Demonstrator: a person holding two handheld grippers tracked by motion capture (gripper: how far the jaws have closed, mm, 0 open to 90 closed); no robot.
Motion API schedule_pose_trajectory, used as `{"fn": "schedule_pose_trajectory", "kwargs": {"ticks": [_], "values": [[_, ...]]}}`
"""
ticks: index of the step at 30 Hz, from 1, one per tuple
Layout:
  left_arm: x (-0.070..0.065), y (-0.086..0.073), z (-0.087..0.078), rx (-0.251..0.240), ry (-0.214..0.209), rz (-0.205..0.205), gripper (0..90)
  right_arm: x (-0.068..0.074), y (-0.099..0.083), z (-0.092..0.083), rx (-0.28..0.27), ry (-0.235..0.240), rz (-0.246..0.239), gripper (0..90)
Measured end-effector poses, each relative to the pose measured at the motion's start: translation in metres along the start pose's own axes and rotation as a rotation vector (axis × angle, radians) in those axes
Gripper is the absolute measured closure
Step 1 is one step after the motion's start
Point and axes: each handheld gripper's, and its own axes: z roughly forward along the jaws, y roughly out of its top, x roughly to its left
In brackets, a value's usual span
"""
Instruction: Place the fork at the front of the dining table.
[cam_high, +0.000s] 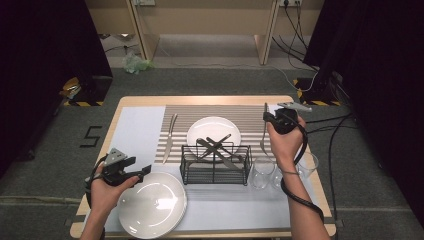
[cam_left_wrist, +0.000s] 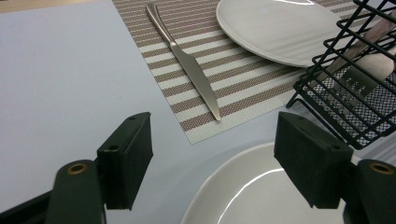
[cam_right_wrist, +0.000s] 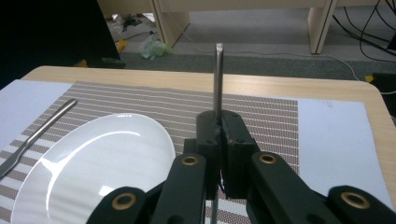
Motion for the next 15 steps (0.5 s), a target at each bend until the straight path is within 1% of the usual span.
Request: {"fn": "schedule_pose_trajectory", "kwargs": {"ticks": [15], "values": [[0.0001, 0.0, -0.0002, -0.001, 0.0, -0.001, 27.4, -0.0023, -0.006, 0.0077, 0.048, -0.021, 0.007, 87.2]]}}
